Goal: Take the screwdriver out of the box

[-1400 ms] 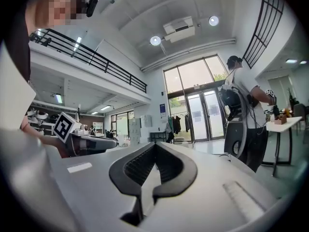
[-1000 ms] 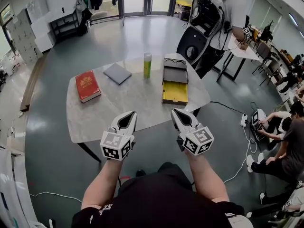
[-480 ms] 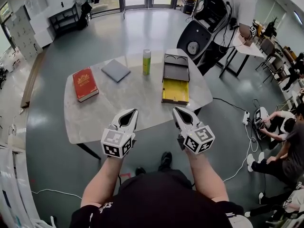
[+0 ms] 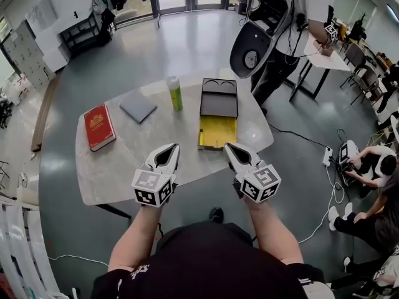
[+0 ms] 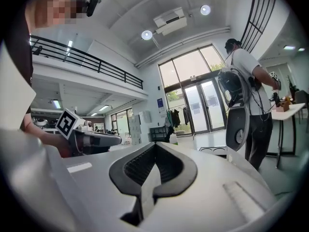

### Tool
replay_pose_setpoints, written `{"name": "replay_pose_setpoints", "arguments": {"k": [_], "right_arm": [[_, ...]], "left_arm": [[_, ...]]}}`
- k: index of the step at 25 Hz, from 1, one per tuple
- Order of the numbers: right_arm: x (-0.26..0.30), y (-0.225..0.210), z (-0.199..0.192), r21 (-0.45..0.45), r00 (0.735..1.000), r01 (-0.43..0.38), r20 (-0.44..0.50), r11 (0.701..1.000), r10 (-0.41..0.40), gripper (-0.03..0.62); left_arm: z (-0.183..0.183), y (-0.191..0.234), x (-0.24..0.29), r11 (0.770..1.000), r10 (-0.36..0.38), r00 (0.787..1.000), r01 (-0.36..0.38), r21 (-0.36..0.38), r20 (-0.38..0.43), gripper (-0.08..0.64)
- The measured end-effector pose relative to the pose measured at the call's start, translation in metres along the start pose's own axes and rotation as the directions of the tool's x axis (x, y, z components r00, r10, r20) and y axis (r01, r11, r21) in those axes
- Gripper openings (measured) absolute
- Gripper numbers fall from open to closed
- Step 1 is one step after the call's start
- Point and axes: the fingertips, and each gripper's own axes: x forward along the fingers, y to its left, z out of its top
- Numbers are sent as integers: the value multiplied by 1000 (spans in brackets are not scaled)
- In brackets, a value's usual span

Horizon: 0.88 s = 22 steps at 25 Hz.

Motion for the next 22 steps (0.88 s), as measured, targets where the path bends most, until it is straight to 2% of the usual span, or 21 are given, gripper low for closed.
{"name": "replay_pose_setpoints", "arguments": {"k": [5, 10, 22], "right_arm": [[2, -42, -1, 30, 999, -26, -19, 999, 27, 14], [13, -63, -13, 70, 996, -57, -71, 996, 61, 14], [80, -77, -24, 94, 990, -70, -112, 993, 80, 14]], "left_arm": [[4, -14, 41, 1000, 13, 1000, -12, 10, -19, 3], [2, -16, 64, 1000, 23, 999, -23, 4, -39, 3], [-8, 26, 103, 1000, -8, 997, 6, -25, -73, 2]]}}
